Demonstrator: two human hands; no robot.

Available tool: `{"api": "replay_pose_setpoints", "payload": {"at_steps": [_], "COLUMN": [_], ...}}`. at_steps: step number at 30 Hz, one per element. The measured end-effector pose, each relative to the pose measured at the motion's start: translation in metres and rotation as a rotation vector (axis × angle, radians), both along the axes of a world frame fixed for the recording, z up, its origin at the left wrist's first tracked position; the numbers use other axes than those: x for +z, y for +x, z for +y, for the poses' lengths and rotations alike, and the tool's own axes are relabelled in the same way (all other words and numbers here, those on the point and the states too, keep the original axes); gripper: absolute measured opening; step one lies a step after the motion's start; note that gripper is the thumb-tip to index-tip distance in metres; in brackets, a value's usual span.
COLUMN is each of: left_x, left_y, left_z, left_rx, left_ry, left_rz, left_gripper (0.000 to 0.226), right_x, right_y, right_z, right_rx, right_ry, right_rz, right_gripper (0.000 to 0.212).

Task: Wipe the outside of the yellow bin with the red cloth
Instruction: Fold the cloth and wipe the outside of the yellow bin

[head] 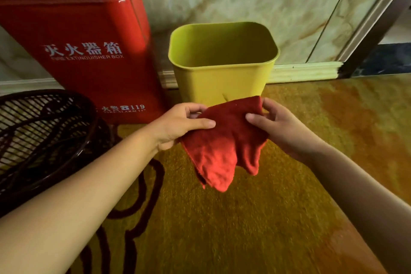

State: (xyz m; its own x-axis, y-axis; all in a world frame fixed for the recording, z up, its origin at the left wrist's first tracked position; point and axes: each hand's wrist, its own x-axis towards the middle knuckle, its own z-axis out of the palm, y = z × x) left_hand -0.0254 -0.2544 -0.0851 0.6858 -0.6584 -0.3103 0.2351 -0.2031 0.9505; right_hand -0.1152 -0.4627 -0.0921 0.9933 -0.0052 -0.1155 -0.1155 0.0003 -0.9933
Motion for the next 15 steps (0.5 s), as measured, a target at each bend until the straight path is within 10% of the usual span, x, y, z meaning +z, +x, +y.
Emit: {"api": "replay_pose_setpoints", "payload": {"at_steps": [15], "left_x": [-0.059], "left_y": [0.001], "left_z": [0.000], "left_rx": [0.125], "left_ry": [0.042], "left_rz": [0.247], "left_gripper": [0.059], "right_x": [-0.030], "right_y": [-0.019], "right_z": [-0.014], "right_rx": [0.025], "right_ry": [0.367], "right_rz": [0.085], "right_gripper": [0.041]}}
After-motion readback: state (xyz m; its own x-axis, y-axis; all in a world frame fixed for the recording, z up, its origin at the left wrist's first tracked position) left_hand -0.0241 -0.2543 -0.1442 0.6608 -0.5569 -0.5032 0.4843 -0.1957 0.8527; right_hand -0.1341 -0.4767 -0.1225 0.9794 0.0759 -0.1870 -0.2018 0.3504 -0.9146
